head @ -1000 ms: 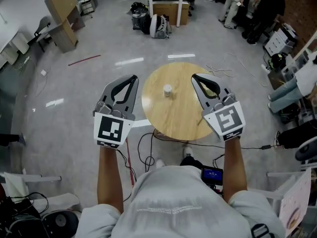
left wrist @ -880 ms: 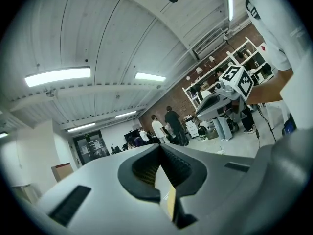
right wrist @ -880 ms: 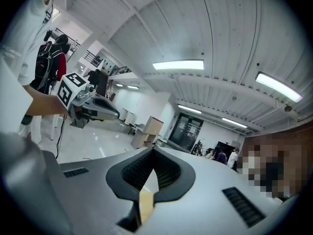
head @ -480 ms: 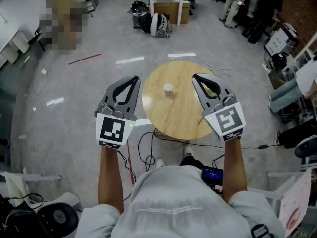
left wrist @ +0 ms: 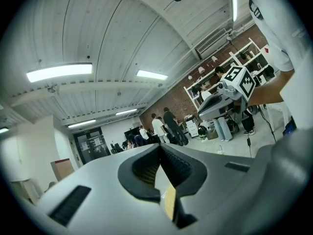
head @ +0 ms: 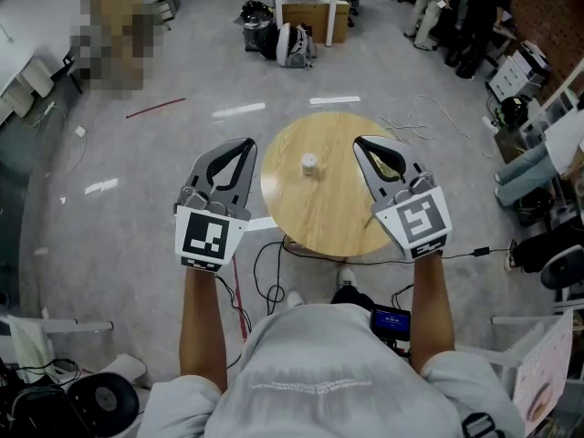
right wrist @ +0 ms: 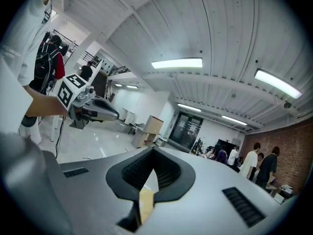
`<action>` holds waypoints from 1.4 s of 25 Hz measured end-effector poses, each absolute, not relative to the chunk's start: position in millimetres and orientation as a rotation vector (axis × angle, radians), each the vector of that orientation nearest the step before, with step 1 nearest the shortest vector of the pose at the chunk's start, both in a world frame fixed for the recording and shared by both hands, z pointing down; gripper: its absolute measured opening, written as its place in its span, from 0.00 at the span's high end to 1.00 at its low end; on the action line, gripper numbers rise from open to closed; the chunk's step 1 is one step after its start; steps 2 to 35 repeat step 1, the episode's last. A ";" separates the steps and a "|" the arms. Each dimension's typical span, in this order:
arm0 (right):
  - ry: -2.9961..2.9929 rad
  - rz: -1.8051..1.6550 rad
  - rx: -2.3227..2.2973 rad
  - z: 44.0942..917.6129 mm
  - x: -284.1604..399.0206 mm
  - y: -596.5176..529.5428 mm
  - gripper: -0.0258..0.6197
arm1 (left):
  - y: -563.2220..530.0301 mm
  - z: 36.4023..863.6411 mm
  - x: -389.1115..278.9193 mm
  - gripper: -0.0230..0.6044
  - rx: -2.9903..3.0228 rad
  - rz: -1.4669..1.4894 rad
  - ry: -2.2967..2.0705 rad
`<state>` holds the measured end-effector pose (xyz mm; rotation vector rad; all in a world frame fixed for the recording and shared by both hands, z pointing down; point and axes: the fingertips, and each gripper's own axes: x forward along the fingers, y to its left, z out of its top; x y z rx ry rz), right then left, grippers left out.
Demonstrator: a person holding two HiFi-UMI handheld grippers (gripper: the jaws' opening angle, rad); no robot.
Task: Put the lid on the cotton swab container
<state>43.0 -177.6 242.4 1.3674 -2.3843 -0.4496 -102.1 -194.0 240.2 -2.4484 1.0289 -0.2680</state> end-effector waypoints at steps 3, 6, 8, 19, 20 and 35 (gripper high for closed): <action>-2.384 -0.449 1.369 242.9 43.3 -177.7 0.92 | -194.4 240.8 -101.9 0.94 -2.449 -0.268 1.028; -2.384 -0.449 1.369 242.9 43.3 -177.7 0.92 | -194.4 240.8 -101.9 0.94 -2.449 -0.268 1.028; -2.384 -0.449 1.369 242.9 43.3 -177.7 0.92 | -194.4 240.8 -101.9 0.94 -2.449 -0.268 1.028; -2.384 -0.449 1.369 242.9 43.3 -177.7 0.92 | -194.4 240.8 -101.9 0.94 -2.449 -0.268 1.028; -2.384 -0.449 1.369 242.9 43.3 -177.7 0.92 | -194.4 240.8 -101.9 0.94 -2.449 -0.268 1.028; -2.384 -0.449 1.369 242.9 43.3 -177.7 0.92 | -194.4 240.8 -101.9 0.94 -2.449 -0.268 1.028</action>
